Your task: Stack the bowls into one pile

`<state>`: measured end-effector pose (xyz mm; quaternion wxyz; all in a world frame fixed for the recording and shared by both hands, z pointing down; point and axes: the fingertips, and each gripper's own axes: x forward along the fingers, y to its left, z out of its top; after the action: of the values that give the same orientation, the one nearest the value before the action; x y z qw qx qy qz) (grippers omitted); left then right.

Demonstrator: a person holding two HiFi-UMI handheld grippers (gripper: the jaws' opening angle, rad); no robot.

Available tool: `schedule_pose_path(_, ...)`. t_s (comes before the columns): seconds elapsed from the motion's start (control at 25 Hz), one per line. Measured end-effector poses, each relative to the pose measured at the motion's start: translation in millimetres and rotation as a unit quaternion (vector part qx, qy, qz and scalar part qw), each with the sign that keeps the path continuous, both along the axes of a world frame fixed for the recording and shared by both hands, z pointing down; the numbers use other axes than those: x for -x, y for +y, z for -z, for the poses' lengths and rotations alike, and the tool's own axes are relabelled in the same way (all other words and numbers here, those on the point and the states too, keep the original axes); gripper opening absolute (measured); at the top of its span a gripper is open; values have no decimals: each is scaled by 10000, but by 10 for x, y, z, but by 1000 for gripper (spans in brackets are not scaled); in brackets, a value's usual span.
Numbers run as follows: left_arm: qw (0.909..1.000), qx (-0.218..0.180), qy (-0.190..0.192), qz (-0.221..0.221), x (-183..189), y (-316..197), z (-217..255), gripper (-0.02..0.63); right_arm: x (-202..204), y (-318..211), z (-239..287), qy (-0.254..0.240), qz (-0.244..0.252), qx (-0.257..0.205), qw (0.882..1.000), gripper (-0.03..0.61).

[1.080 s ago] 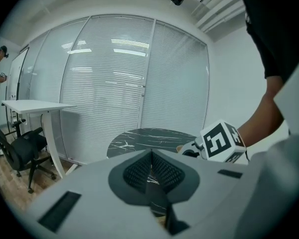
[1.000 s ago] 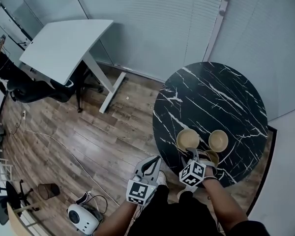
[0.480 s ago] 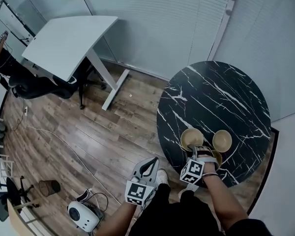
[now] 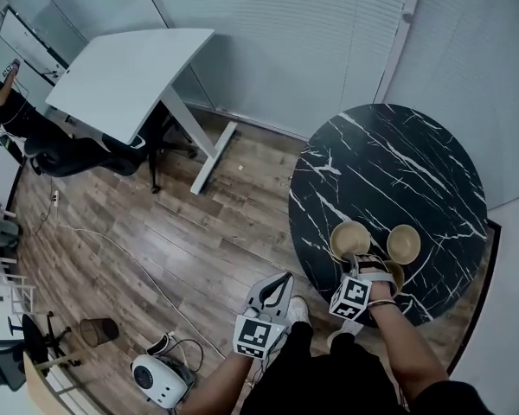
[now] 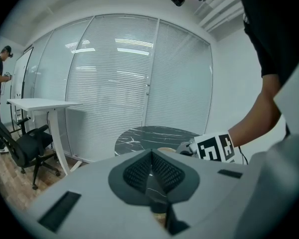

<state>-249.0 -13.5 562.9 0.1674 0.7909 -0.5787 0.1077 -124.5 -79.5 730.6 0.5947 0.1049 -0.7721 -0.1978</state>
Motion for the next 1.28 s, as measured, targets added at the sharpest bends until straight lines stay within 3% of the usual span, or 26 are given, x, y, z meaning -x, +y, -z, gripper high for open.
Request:
schedule_pose_path(0.28,9994,74,315,148,19,50,-12,14,47,47,96,-235,54,-163,9996,21)
schedule_pose_path(0.64,9994,42,335,-23,-112,33,35,14,-55,76,464,-466,9,-448,9979,21)
schedule_pose_path(0.92,9987,-31,372,-344,-385,-40,82,14,-360,102,726,-552,-351,-659,9957,21)
schedule_pose_path(1.28,9955,-31,419,-848,-831,-95,97,14,-883,302,749,-443,-830,-603,9937,23)
